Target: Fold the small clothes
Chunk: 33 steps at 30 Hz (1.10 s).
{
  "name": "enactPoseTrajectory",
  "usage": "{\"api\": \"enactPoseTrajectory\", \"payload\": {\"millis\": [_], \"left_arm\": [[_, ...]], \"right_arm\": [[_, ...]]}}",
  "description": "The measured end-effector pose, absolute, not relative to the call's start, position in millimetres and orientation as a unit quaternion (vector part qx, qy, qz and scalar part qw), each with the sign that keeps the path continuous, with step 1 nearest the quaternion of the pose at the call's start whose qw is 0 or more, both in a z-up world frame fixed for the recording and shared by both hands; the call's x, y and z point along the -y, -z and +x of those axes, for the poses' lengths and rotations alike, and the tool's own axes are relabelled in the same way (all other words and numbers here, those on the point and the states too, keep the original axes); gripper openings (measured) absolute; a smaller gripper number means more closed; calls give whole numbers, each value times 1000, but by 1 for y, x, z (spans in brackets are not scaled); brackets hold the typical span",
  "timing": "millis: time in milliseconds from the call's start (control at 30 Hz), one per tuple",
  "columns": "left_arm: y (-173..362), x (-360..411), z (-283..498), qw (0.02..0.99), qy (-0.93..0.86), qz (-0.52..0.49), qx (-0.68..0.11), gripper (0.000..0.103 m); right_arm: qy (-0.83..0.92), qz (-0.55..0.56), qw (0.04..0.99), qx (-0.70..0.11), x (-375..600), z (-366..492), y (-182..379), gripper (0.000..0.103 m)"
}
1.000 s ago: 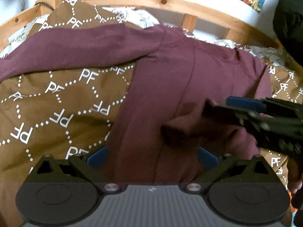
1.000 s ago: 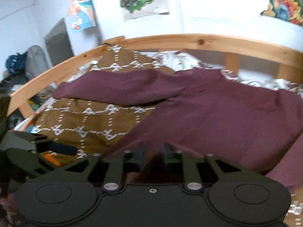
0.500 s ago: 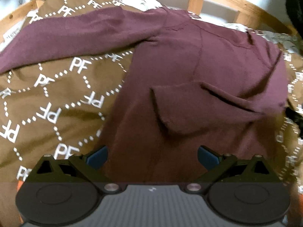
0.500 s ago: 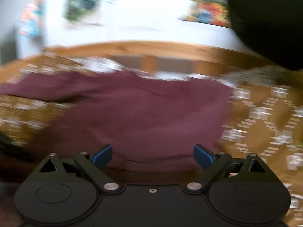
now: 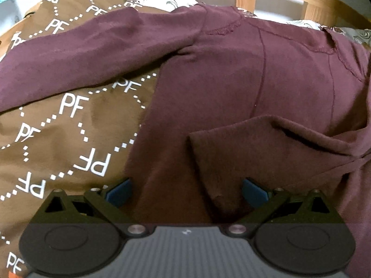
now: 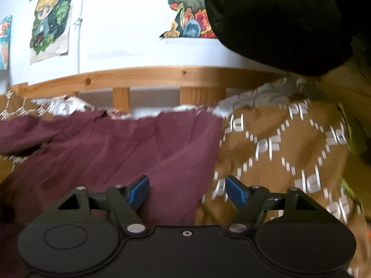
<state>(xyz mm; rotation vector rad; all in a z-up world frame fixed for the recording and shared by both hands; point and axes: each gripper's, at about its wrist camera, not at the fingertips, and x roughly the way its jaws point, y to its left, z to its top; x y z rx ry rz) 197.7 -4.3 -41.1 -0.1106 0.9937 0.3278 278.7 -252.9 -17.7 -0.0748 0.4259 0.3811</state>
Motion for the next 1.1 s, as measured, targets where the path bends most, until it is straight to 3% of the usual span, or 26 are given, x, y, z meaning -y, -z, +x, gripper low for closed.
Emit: {"api": "enactPoseTrajectory", "payload": {"millis": [133,167,233,267,300,400,533,667,733,900,1100], "left_arm": [[45,3,196,868,-148,-51,-471,102],[45,2,194,870,-146,-53,-468,102],[45,0,191,874,-139,-55,-462,102],[45,0,189,876,-135,-55,-460,102],[45,0,188,877,-132,-54,-459,102],[43,-1,185,880,-125,-47,-456,102],[45,-2,188,880,-124,-46,-457,102],[43,-1,183,880,-121,-44,-458,102],[43,-1,182,879,-117,-43,-461,102],[41,-1,181,877,-116,-47,-464,102],[38,0,175,875,-116,-48,-468,102]], "right_arm": [[-171,-59,952,-246,238,335,13,71],[-166,-59,950,-257,237,347,13,64],[-168,-45,946,-272,238,370,11,40],[-168,-39,944,-280,239,376,9,17],[-161,-36,943,-289,240,384,7,8],[-145,-17,949,-280,248,393,-3,6],[-107,31,958,-265,260,401,-13,6],[-91,10,956,-277,255,409,2,8],[-95,-11,958,-269,252,400,4,18],[-125,-26,959,-252,260,357,-4,60],[-172,-15,946,-273,263,298,14,62]]}}
